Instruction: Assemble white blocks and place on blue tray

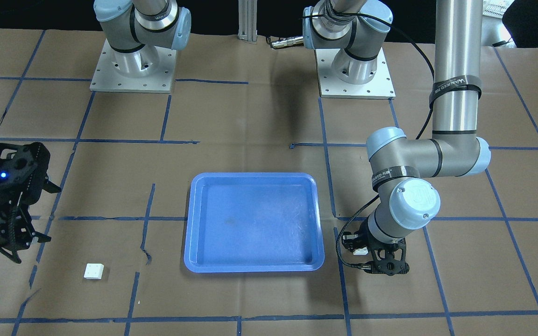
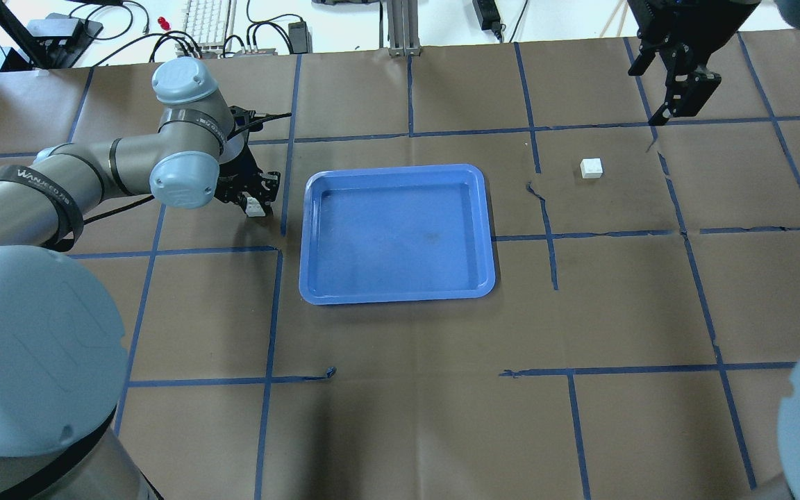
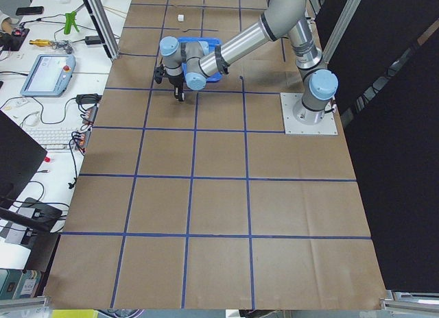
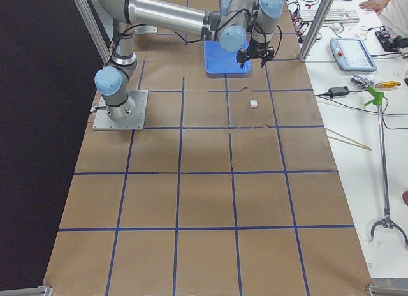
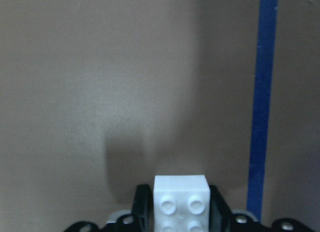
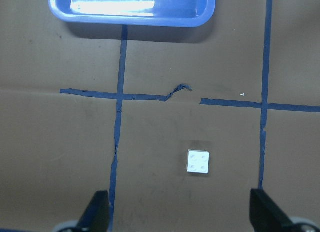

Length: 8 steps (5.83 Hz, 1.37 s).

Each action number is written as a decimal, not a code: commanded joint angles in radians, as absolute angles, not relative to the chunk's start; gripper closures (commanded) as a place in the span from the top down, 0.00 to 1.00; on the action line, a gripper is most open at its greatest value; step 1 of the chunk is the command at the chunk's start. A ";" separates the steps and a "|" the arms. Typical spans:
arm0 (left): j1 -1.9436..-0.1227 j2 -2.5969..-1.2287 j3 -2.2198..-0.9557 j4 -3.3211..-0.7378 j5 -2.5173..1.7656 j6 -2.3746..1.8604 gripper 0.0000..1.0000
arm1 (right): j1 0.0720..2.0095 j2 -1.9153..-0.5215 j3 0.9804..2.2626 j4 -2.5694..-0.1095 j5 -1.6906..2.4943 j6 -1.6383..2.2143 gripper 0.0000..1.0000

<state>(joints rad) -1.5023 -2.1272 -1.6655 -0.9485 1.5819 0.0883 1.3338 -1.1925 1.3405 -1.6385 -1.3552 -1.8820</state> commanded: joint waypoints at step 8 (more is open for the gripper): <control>-1.880 -2.057 -1.732 -0.940 1.574 1.287 0.33 | 1.157 -0.876 1.566 -1.970 -0.908 -2.105 1.00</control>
